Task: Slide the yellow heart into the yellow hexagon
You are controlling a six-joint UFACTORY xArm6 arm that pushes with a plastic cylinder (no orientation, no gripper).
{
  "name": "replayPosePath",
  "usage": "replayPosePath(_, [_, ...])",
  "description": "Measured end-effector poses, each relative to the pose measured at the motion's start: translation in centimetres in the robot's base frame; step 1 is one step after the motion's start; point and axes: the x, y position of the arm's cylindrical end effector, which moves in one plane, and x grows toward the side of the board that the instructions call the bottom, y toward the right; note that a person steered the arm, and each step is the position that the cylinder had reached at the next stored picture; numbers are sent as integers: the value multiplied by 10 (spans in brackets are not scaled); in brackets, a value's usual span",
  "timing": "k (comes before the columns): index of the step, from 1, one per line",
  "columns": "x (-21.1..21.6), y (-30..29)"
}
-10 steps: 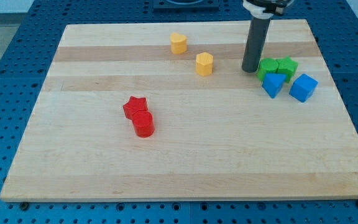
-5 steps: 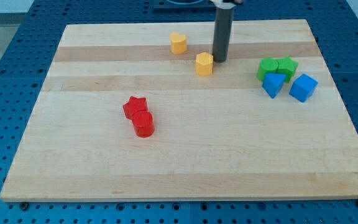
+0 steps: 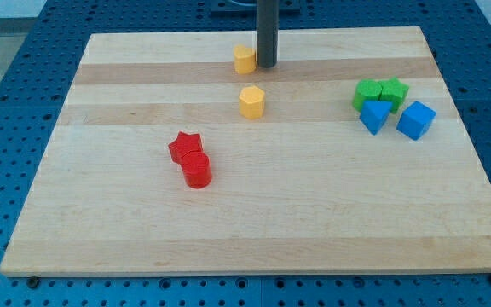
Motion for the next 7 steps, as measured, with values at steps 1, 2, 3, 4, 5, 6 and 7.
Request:
replayPosePath(1, [-27, -23])
replayPosePath(2, [-31, -57])
replayPosePath(3, [-25, -59])
replayPosePath(4, [-5, -53])
replayPosePath(5, [14, -52])
replayPosePath(6, [29, -52])
replayPosePath(7, [24, -36])
